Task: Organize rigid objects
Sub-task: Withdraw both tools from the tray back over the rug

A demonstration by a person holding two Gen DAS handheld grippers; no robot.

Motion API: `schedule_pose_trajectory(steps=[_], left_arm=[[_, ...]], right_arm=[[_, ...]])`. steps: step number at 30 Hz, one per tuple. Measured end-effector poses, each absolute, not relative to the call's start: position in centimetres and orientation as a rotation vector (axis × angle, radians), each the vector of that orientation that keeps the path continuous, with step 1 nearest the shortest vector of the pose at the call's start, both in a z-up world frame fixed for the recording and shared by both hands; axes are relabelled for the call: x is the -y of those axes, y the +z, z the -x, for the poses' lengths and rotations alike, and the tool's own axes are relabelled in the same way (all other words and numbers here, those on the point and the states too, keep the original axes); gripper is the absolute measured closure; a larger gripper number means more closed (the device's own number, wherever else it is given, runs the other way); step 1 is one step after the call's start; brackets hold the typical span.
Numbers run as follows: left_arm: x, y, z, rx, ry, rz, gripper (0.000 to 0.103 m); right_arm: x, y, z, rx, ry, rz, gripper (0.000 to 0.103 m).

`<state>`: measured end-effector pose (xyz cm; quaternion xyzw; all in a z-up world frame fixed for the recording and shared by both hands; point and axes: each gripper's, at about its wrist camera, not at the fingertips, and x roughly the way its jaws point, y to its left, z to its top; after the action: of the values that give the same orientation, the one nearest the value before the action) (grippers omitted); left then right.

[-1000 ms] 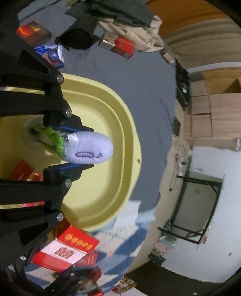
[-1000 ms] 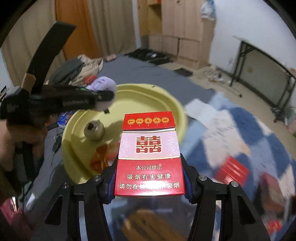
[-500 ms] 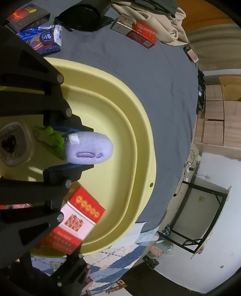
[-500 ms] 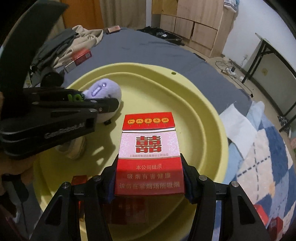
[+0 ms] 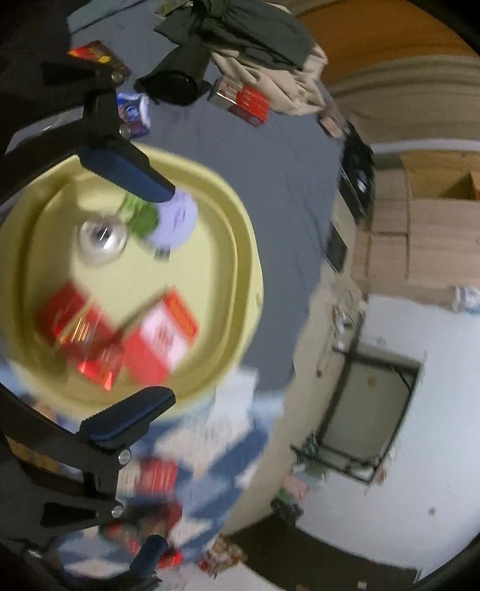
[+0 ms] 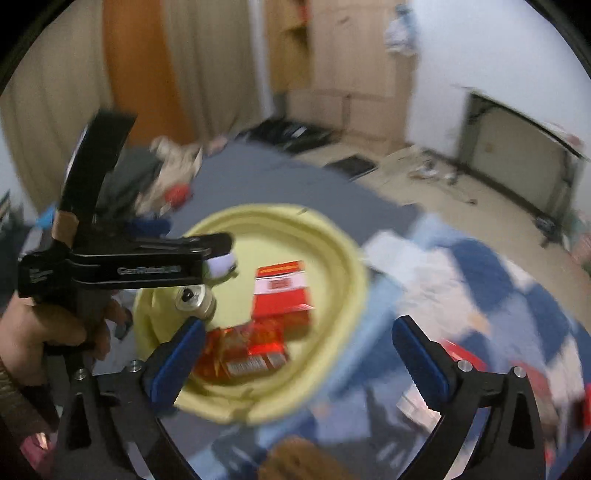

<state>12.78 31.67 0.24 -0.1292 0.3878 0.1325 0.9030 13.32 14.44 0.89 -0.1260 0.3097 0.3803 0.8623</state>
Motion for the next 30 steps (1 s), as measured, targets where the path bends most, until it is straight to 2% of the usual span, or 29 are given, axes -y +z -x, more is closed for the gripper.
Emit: schedule_pose_trajectory(steps=[7, 11, 18, 21, 23, 30], left_arm=[[-19.6, 6.5, -8.8, -0.729, 0.073, 0.225, 0.0], [-14.8, 7.5, -5.4, -0.692, 0.025, 0.239, 0.0], [-10.2, 4.0, -2.3, -0.768, -0.017, 0.318, 0.0], [-9.0, 2.5, -2.2, -0.818, -0.036, 0.353, 0.0], [-8.5, 1.8, -2.1, -0.841, -0.037, 0.339, 0.0], [-7.8, 0.4, -1.9, -0.868, -0.008, 0.275, 0.0]], right_arm=[[2.7, 4.0, -6.8, -0.588, 0.574, 0.185, 0.0], [10.9, 4.8, -4.0, -0.603, 0.489, 0.142, 0.0], [18.9, 3.8, 0.4, -0.588, 0.44, 0.109, 0.0], [21.2, 1.4, 0.8, -0.64, 0.439, -0.022, 0.0], [22.3, -0.2, 0.6, -0.684, 0.404, -0.108, 0.0], [22.9, 0.4, -0.7, -0.699, 0.41, -0.098, 0.0]])
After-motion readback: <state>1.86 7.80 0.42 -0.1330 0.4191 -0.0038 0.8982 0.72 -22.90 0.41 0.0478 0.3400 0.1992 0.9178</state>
